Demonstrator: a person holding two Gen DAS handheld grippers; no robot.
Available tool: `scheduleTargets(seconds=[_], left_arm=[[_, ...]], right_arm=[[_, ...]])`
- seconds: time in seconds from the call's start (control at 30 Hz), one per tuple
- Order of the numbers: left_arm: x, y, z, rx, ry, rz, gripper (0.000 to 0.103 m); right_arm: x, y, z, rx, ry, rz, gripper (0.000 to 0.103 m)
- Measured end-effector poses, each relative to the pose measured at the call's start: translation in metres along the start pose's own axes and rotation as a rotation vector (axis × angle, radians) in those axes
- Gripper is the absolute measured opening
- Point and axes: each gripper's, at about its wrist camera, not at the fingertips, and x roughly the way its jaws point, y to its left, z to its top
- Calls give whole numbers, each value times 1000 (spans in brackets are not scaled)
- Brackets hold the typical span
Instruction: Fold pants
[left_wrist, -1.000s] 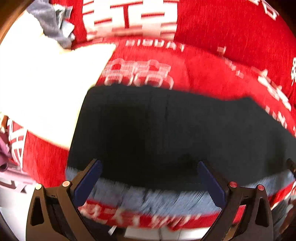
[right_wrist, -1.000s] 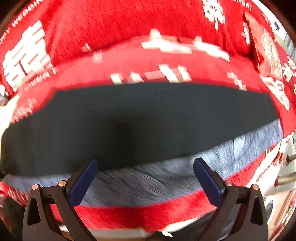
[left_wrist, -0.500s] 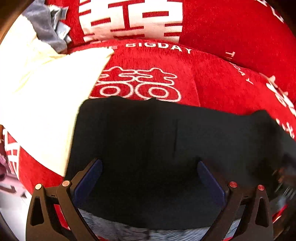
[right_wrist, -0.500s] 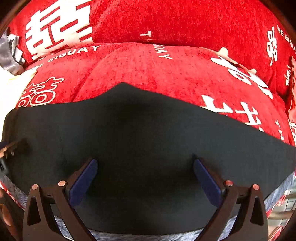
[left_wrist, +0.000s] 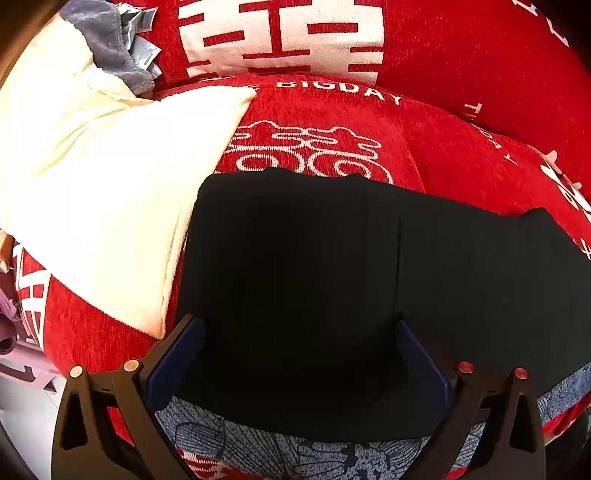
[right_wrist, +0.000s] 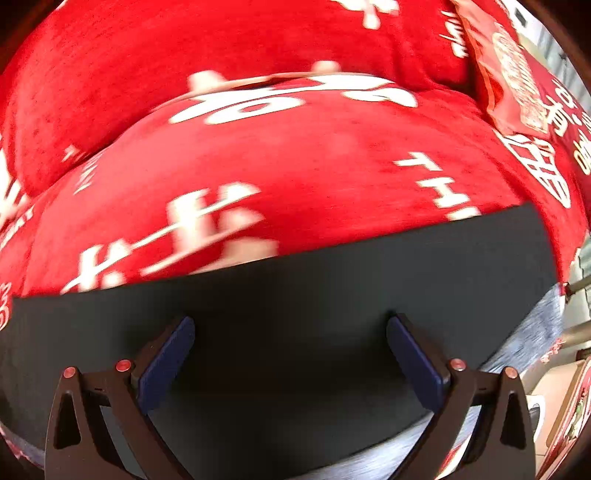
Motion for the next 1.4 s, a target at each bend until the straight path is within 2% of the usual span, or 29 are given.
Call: scheduleTargets(seconds=[0.13,0.27,0.33,0.37,0.43,0.53,0.6,0.7,0.8,0.87,0.93,1.03,1.07,1.1,1.17,1.3,1.4], left_arm=[[-2,2,-4,14,3,-1,103],[-8,0,-6,-14,31,37,103],[-17,-7,-9,-23,34,36,103],[-24,-15,-12,-14,26,27,103],[-34,-38,-20,30,20,9,103],[-39,-89,-35,145,38,-40,103],[-37,-115,-41,203,57,-56,103],[-30,-148,-48,270,83,-70,103],[-27,-166,-49,311,64,-38,103],[-25,-167,-46,309,67,-36,103],[-24,-166,-43,291,80,-41,103],[-26,-169,-45,301,71,-21,103],[-27,-169,-46,307,67,-12,103],[-29,-172,-47,313,62,-2,103],[-34,-180,-49,326,57,0,103],[-40,-199,-49,349,59,-26,103],[-45,-220,-47,367,66,-82,103]], right_arm=[[8,-65,15,108,-4,-12,103],[14,-129,22,237,1,-82,103],[6,-137,20,275,7,-89,103],[1,-132,17,266,2,-96,103],[-17,-107,2,192,-36,-37,103],[-38,-39,-35,7,-47,91,103],[-43,6,-59,-124,-35,135,103],[-46,60,-90,-286,-39,163,103],[-36,72,-100,-343,-38,142,103],[-33,53,-95,-300,-44,178,103],[-30,32,-90,-266,-42,137,103],[-24,-18,-78,-135,-33,168,103],[-21,-37,-73,-102,-37,90,103],[-18,-47,-70,-83,-33,71,103],[-15,-76,-66,10,-13,101,103],[-21,-112,-72,77,-26,28,103],[-23,-128,-85,94,-29,54,103]])
